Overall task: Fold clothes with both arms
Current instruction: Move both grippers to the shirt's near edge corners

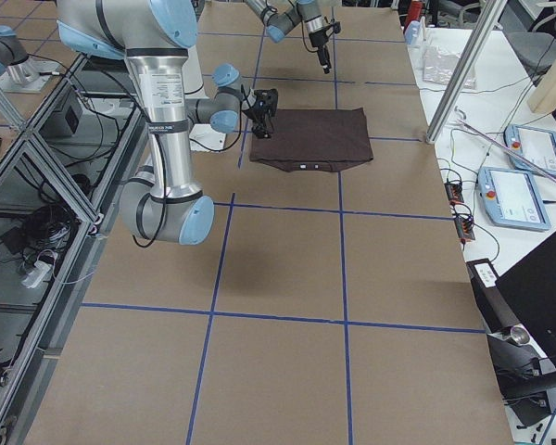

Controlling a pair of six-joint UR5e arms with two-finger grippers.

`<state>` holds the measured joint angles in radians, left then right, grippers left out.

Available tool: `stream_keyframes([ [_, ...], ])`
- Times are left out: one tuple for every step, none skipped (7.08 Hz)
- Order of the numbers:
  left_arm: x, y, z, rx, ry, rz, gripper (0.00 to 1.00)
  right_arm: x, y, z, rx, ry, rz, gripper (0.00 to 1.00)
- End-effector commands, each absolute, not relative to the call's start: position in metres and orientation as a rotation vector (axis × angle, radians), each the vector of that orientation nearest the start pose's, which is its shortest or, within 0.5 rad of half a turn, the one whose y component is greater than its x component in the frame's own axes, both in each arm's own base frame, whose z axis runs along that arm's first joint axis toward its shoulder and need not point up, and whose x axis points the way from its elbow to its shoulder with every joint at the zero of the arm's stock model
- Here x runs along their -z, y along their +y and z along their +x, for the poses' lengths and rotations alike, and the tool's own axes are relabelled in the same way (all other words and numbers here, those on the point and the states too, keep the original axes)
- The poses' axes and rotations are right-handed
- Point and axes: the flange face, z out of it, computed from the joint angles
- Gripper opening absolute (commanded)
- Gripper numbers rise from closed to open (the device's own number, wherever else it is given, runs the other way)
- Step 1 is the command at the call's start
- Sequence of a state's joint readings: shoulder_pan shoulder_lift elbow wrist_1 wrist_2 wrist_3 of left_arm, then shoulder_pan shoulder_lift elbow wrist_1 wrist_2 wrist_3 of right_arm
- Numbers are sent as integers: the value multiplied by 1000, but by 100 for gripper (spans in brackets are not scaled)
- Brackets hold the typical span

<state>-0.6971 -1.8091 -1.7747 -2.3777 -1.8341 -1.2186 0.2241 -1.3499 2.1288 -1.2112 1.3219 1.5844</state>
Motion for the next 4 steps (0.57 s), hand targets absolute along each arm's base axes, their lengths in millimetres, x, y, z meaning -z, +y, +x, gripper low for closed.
stream_keyframes([
  [-314,-347,416,289,1245,249,94,-251,-276,-446,-402,-1127,336,100],
  [-313,-314,443,391,1232,161,80,-251,-277,-446,-406,-1126,337,100],
  [-317,-282,470,478,1219,113,64,-252,-279,-445,-414,-1124,337,100],
  [-318,-257,489,528,1196,75,59,-252,-280,-445,-418,-1125,337,100],
])
